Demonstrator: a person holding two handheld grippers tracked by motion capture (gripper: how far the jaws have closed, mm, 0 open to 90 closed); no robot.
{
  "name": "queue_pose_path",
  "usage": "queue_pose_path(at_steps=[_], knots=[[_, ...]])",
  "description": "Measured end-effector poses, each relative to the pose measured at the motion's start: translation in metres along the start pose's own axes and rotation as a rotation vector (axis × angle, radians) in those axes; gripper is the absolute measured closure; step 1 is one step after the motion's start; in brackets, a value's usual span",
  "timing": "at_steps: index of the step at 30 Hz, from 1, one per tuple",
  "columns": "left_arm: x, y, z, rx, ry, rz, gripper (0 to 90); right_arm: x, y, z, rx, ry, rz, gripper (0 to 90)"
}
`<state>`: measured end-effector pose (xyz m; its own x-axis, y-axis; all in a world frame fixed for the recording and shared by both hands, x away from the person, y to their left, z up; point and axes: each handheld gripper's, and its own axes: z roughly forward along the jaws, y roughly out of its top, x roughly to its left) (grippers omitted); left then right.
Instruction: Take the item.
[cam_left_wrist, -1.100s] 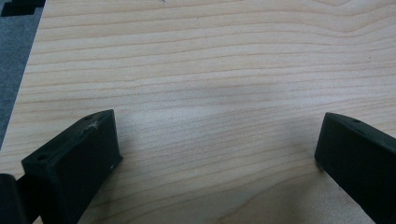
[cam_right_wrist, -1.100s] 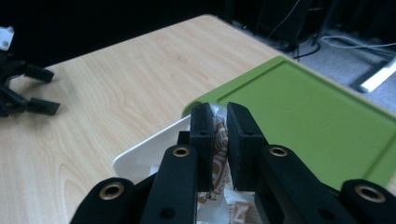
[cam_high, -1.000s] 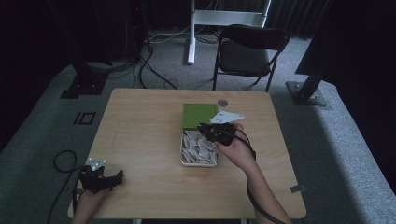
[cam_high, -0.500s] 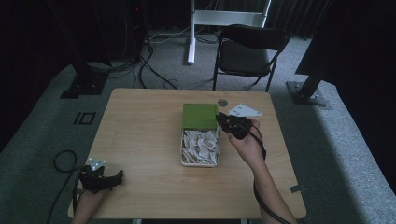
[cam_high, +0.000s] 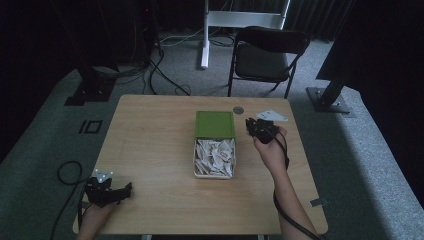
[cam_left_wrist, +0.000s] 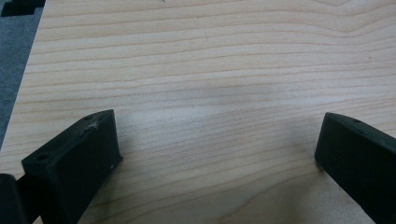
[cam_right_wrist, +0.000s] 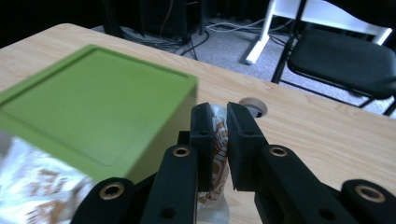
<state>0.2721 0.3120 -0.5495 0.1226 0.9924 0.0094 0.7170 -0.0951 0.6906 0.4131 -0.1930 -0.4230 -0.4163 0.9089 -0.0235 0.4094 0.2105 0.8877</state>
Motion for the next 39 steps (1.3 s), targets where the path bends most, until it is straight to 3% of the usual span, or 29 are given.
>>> queue_pose_path(at_steps=[3, 8, 15, 20, 31, 39], knots=[[0.000, 0.000, 0.000, 0.000, 0.000, 0.000, 0.7, -0.007, -0.004, 0.008, 0.011, -0.016, 0.017, 81.6], [0.000, 0.000, 0.000, 0.000, 0.000, 0.000, 0.7, -0.017, -0.009, 0.021, 0.037, -0.039, -0.001, 81.5], [0.000, 0.000, 0.000, 0.000, 0.000, 0.000, 0.7, -0.032, -0.017, 0.040, 0.031, -0.060, 0.032, 81.4], [0.000, 0.000, 0.000, 0.000, 0.000, 0.000, 0.7, -0.040, -0.030, 0.055, 0.061, -0.077, 0.037, 81.4], [0.000, 0.000, 0.000, 0.000, 0.000, 0.000, 0.7, -0.046, -0.057, 0.083, 0.145, -0.088, 0.046, 81.5], [0.000, 0.000, 0.000, 0.000, 0.000, 0.000, 0.7, -0.043, -0.069, 0.099, 0.182, -0.063, 0.078, 81.4]])
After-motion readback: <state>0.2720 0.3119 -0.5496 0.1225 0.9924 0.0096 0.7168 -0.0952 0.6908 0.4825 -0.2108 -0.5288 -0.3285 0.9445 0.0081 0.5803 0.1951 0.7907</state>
